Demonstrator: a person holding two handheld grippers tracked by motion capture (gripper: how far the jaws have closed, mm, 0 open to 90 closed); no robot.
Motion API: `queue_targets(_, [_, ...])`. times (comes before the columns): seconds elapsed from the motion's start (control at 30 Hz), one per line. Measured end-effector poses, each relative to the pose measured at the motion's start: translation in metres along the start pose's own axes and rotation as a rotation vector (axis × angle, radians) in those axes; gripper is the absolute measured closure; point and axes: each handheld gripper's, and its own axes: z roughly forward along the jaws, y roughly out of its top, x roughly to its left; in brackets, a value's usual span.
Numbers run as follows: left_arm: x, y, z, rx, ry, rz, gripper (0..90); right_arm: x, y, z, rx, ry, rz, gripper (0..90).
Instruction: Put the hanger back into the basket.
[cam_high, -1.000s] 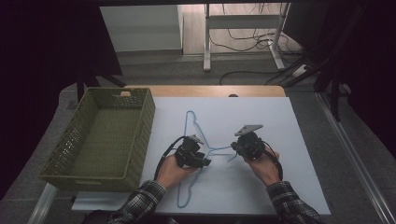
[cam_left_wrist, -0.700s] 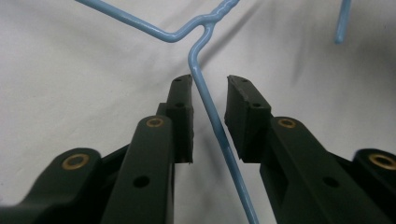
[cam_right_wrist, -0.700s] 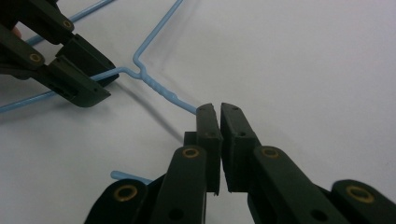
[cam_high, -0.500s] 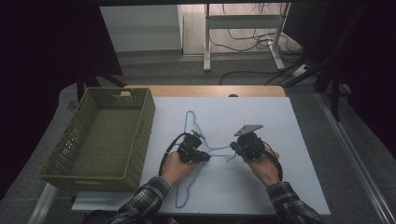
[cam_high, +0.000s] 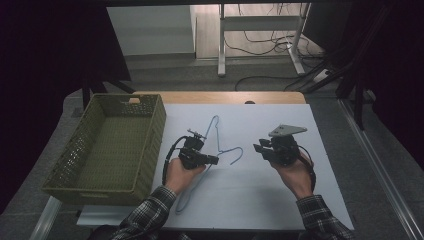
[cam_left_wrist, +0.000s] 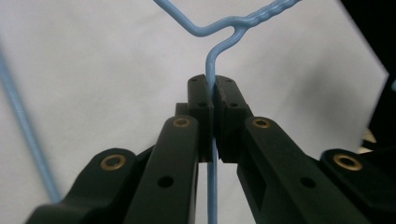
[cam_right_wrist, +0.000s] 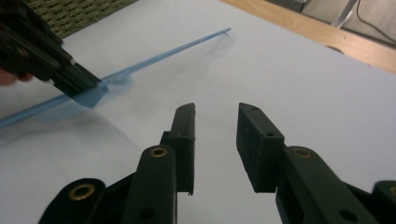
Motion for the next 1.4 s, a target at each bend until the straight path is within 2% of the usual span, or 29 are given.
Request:
queue_targets(0.1, [-0.002,0.001,-0.009,-0.026,-0.023,0.017,87.1,0.001,-0.004,0.003,0.006,0.031,0.007,66.6])
queue_targets(0.2, [-0.005,0.002,-0.017,-0.053,-0.052,0.029,87.2,0.009,-0.002,0.006,-0.004,0.066,-0.015,66.1])
queue_targets(0.37, [-0.008,0.002,-0.026,-0.087,-0.112,0.03,87.2,0.025,0.007,0.007,-0.06,0.162,-0.035,64.6])
queue_targets(0.47, [-0.011,0.002,-0.028,-0.092,-0.141,0.036,87.2,0.035,0.012,0.008,-0.095,0.215,-0.042,63.4])
queue_targets(0.7, [-0.019,0.0,-0.021,-0.078,-0.206,0.044,87.1,0.047,0.022,0.016,-0.139,0.293,-0.033,62.7])
queue_targets(0.77, [-0.021,0.0,-0.018,-0.07,-0.219,0.049,87.1,0.049,0.022,0.019,-0.146,0.311,-0.033,66.1])
queue_targets(0.8, [-0.022,0.0,-0.017,-0.063,-0.224,0.054,87.0,0.05,0.023,0.02,-0.144,0.313,-0.034,70.9])
queue_targets(0.83, [-0.023,-0.001,-0.016,-0.06,-0.22,0.059,87.0,0.05,0.023,0.021,-0.145,0.316,-0.039,78.9])
queue_targets(0.87, [-0.024,-0.001,-0.016,-0.059,-0.213,0.064,86.9,0.051,0.022,0.021,-0.148,0.309,-0.046,83.0])
queue_targets(0.93, [-0.025,-0.001,-0.016,-0.052,-0.202,0.089,85.6,0.053,0.023,0.021,-0.136,0.292,-0.062,84.9])
queue_targets(0.97, [-0.027,-0.001,-0.018,-0.05,-0.176,0.112,84.6,0.054,0.023,0.02,-0.133,0.285,-0.066,85.0])
queue_targets(1.1, [-0.041,-0.001,-0.026,-0.03,-0.023,0.214,62.5,0.061,0.027,0.018,-0.104,0.24,-0.078,85.2])
queue_targets(1.17, [-0.047,-0.001,-0.03,-0.019,0.04,0.263,59.8,0.063,0.028,0.018,-0.094,0.224,-0.07,85.2])
queue_targets(1.37, [-0.06,0.002,-0.034,0.023,0.12,0.337,59.4,0.067,0.033,0.019,-0.068,0.182,-0.059,85.2])
queue_targets(1.4, [-0.06,0.002,-0.034,0.023,0.12,0.337,59.4,0.068,0.034,0.02,-0.066,0.178,-0.057,85.2])
